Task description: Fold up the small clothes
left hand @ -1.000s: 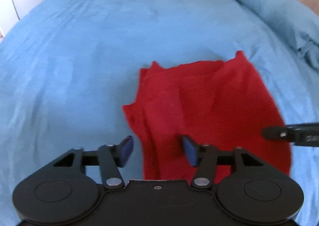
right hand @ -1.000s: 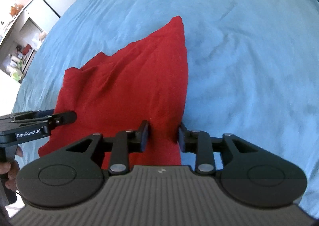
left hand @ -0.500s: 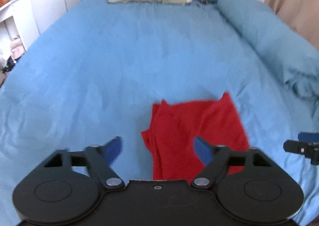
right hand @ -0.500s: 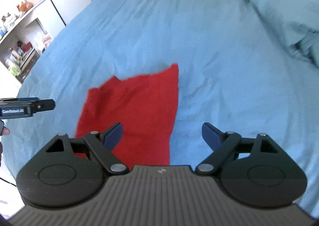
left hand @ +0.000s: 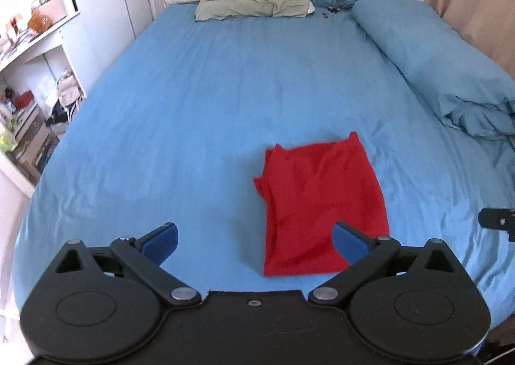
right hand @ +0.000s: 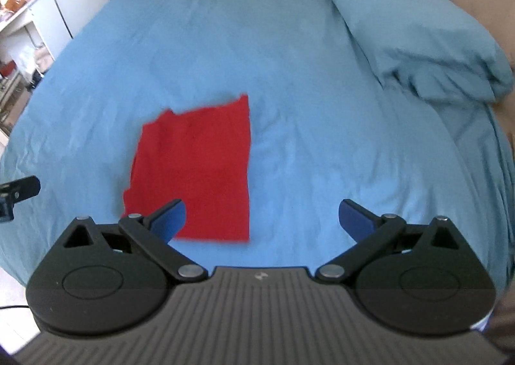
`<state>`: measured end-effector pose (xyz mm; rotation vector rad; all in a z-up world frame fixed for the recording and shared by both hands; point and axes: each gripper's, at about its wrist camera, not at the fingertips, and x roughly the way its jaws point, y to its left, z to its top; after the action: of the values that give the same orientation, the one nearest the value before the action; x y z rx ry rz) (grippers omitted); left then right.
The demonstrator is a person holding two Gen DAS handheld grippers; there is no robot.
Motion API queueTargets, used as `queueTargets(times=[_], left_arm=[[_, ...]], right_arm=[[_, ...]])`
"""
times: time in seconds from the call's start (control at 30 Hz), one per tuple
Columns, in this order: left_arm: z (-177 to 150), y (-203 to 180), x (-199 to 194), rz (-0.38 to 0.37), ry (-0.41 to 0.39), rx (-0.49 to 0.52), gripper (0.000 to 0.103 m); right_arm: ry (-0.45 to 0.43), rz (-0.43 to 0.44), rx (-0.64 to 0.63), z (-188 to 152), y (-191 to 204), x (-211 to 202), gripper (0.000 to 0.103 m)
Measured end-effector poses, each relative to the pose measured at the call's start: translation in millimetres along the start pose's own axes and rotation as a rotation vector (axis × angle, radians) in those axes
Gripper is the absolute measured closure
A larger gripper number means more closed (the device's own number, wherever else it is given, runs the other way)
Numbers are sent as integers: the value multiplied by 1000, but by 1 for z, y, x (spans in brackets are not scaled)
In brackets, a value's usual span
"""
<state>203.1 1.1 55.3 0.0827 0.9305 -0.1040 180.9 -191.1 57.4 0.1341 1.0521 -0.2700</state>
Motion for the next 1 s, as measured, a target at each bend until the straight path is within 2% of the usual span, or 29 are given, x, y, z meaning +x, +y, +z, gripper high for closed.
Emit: queueTargets(times=[0.17,0.33,1.0], left_arm=[[-27,-4,0,10,39,-16,0],[-44,-10,-1,6,40,6,0],[-43,-18,2,-15,40,44,0]], right_arm=[[38,-52,0,-31,5,-5,0],[48,-74,-21,-50,7,-7,0],[71,-88,3,-55,7,-7,0]])
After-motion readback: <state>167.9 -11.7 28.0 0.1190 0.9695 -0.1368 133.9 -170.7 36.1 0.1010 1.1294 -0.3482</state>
